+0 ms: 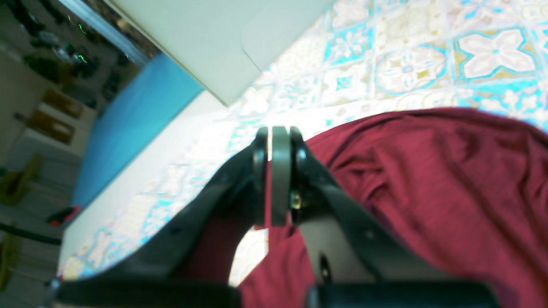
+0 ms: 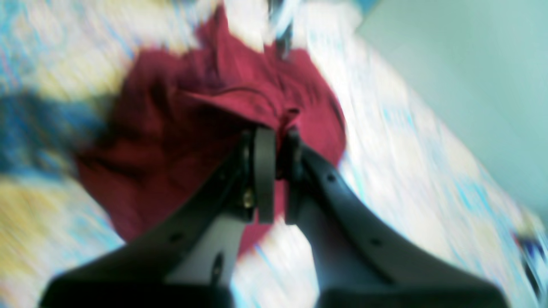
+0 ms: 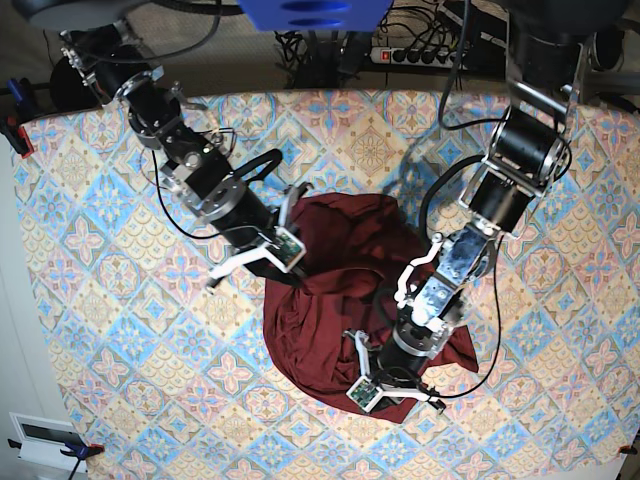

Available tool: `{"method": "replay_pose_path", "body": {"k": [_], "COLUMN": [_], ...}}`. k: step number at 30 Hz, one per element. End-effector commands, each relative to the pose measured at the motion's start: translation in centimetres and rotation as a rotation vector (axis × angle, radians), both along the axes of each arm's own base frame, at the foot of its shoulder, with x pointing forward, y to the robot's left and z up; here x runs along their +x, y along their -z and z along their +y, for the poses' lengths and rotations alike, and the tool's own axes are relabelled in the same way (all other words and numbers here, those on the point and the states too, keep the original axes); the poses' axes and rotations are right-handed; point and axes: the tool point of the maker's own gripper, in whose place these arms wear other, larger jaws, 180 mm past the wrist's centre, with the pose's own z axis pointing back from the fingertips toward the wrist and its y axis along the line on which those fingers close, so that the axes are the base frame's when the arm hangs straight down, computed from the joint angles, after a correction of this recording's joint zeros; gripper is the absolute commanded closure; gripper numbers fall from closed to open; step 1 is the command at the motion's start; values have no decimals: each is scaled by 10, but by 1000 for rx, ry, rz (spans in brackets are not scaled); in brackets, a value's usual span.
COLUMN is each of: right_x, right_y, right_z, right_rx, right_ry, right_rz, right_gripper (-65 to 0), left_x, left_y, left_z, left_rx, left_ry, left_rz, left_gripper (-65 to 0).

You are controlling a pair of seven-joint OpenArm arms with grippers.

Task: Layout the t-shirt on the table in an organized manner, then fold the t-shirt properly
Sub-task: 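Spread the t-shirt by pulling the grippers apart across the table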

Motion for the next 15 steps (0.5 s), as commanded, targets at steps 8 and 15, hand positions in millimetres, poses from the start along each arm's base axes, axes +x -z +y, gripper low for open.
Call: {"method": "replay_pose_path", "body": {"k": [8,15], "right_x": [79,119], "right_y": [-12,-2], "right_z": [-139,-297], "right_rx": [101,199], "right_ry": [351,780], "right_rz": [36,88], "right_gripper": [0,0], "left_x": [15,8], "left_y": [-46,-24], "left_z": [-79,-79], "left_rx": [-71,-35], "left_ry": [90,80], "left_rz": [-66,-28], "left_gripper": [0,0]}}
